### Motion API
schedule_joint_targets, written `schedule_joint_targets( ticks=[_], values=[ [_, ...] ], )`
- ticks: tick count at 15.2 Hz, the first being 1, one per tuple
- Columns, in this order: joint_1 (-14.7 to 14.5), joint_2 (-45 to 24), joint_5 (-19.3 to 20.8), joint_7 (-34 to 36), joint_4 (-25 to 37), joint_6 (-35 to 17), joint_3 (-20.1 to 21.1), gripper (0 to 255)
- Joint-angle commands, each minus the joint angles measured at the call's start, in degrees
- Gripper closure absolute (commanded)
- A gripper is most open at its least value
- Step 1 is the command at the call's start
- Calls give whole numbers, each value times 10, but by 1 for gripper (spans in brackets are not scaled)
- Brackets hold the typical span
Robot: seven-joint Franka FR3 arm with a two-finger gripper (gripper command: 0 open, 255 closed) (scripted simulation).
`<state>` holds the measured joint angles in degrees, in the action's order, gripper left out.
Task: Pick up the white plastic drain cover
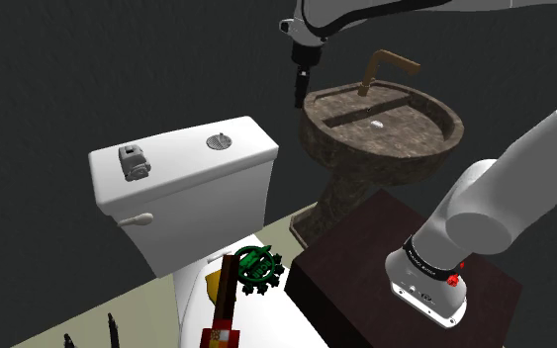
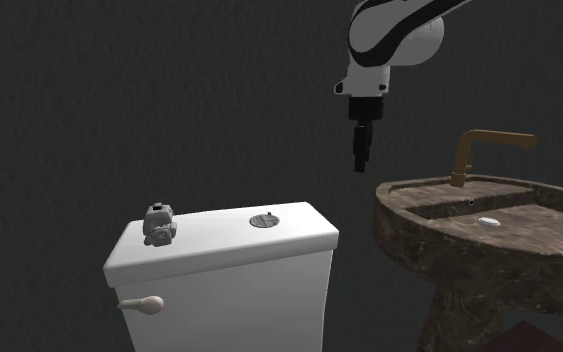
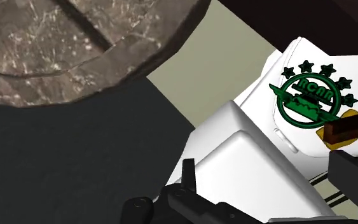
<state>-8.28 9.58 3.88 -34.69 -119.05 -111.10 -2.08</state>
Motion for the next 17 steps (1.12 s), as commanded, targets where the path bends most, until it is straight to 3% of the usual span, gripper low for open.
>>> schedule_joint_targets(
  ticks=[1,17],
  values=[
    [-8,-42,-6,-37,29,-11,1,0],
    [-54,-348,-23,-276,307,-10,66,0]
  ],
)
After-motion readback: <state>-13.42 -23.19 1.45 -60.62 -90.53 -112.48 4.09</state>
